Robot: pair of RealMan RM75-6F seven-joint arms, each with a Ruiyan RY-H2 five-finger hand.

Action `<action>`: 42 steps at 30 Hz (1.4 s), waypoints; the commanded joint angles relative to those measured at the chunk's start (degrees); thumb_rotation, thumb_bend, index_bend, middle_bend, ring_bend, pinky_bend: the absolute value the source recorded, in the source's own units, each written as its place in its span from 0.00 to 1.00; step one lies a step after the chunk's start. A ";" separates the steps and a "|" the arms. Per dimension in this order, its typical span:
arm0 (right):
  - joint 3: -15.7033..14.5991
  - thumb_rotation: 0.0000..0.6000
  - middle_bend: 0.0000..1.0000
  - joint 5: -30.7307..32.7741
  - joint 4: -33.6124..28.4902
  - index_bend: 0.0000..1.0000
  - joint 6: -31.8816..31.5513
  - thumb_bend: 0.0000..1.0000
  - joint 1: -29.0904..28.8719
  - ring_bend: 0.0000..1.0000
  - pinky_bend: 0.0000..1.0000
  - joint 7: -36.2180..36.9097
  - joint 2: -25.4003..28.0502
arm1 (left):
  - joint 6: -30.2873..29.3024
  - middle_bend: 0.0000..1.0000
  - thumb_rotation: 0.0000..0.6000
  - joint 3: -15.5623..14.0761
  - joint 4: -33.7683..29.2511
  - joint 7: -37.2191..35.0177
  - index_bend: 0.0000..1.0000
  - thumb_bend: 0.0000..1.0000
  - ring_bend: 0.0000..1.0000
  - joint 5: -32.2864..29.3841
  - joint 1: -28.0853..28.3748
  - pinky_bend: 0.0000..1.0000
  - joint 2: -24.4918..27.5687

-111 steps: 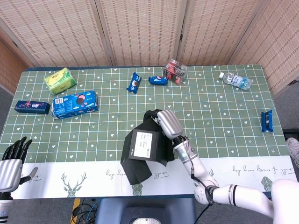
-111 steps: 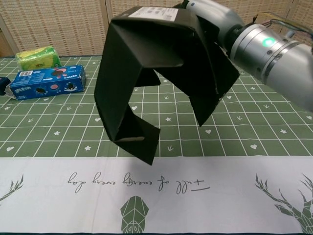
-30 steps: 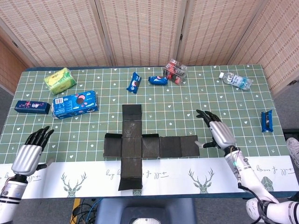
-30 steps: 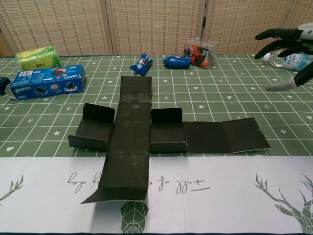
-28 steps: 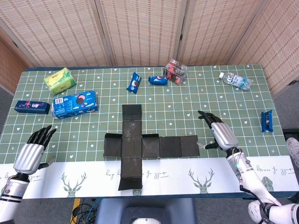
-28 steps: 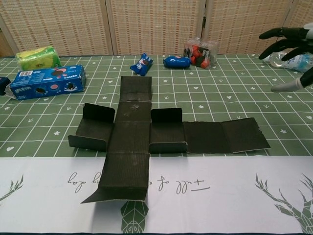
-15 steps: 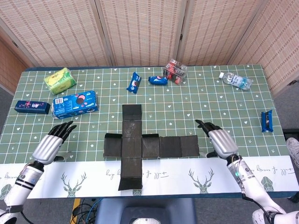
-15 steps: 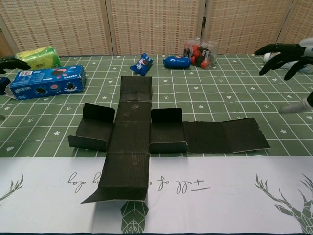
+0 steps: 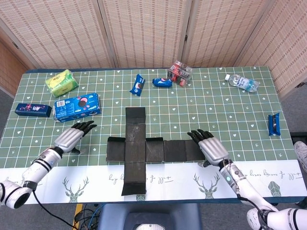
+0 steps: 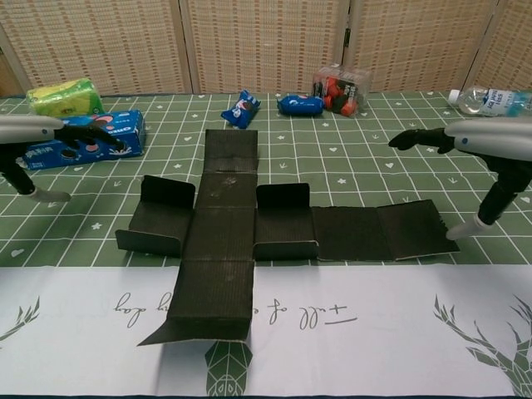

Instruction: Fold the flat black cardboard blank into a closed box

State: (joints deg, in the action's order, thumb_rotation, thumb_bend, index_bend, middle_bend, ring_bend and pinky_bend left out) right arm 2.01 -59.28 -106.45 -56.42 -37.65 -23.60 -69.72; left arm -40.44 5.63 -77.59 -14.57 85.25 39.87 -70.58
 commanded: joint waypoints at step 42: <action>-2.47 1.00 0.00 8.70 13.85 0.00 4.03 0.13 -5.82 0.00 0.04 -11.45 -9.37 | 12.60 0.09 1.00 -5.18 5.13 -20.15 0.17 0.39 0.05 1.44 13.74 0.10 -5.41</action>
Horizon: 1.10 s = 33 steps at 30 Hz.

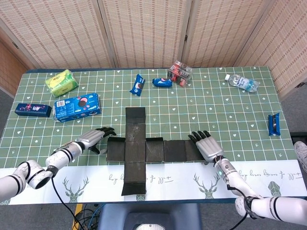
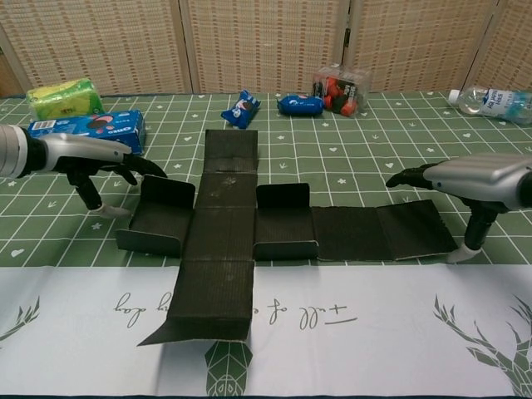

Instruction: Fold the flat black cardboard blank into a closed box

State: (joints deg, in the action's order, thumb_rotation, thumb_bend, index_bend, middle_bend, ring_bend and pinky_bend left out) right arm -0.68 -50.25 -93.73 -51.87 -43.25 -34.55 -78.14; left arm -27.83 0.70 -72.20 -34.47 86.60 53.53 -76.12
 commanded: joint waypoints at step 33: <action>5.29 1.00 0.00 -3.11 0.92 0.00 -3.48 0.13 1.31 0.00 0.04 5.66 5.03 | -21.44 0.00 1.00 -4.72 6.66 15.10 0.01 0.39 0.01 3.94 -10.71 0.10 -0.82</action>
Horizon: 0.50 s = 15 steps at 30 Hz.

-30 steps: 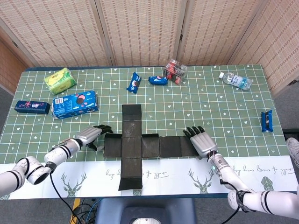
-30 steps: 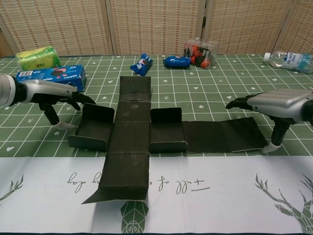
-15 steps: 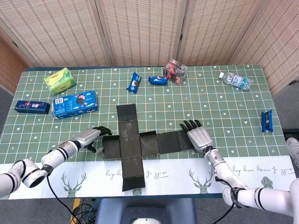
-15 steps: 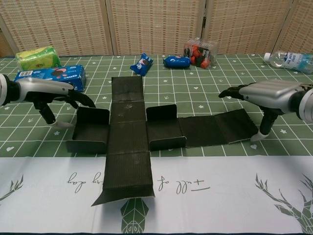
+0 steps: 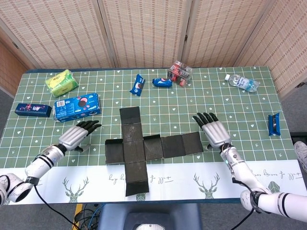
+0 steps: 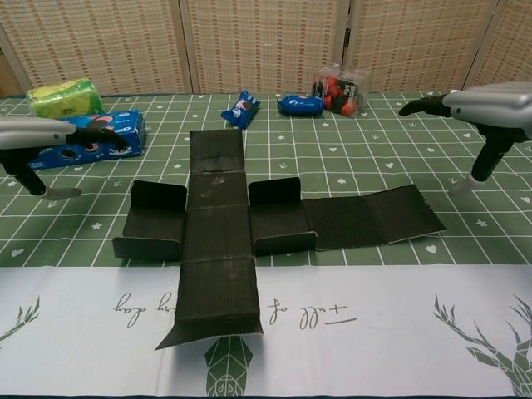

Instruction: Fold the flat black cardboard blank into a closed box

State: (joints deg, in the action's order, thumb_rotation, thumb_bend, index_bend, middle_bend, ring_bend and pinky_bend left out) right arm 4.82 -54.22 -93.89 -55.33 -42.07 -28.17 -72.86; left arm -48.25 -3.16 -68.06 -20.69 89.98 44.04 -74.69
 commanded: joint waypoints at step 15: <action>-1.33 1.00 0.00 3.95 9.55 0.00 1.34 0.11 -0.72 0.00 0.00 -5.37 -6.36 | -2.35 0.00 1.00 -2.08 14.77 4.05 0.00 0.36 0.00 3.58 -0.83 0.10 -13.07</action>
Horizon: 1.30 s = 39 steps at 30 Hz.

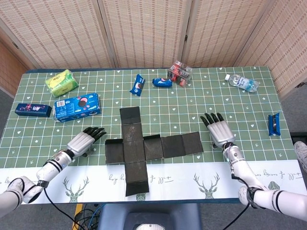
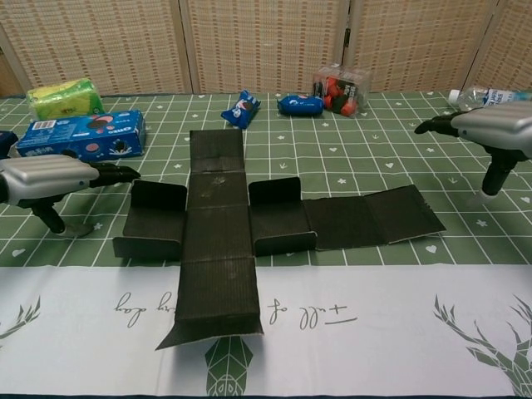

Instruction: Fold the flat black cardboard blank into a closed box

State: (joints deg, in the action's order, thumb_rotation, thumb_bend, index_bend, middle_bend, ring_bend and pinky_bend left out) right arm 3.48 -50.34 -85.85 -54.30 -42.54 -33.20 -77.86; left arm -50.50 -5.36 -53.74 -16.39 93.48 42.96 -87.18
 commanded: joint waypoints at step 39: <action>2.89 1.00 0.00 -1.86 10.32 0.00 2.72 0.09 -1.70 0.00 0.00 0.93 -9.47 | 1.76 0.00 1.00 2.29 -10.95 4.78 0.00 0.36 0.00 -4.09 1.19 0.10 4.01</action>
State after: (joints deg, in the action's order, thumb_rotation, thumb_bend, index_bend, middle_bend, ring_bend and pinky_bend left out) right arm 6.36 -52.21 -75.53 -51.58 -44.24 -32.26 -87.33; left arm -48.79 -3.10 -64.66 -11.64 89.44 44.11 -83.17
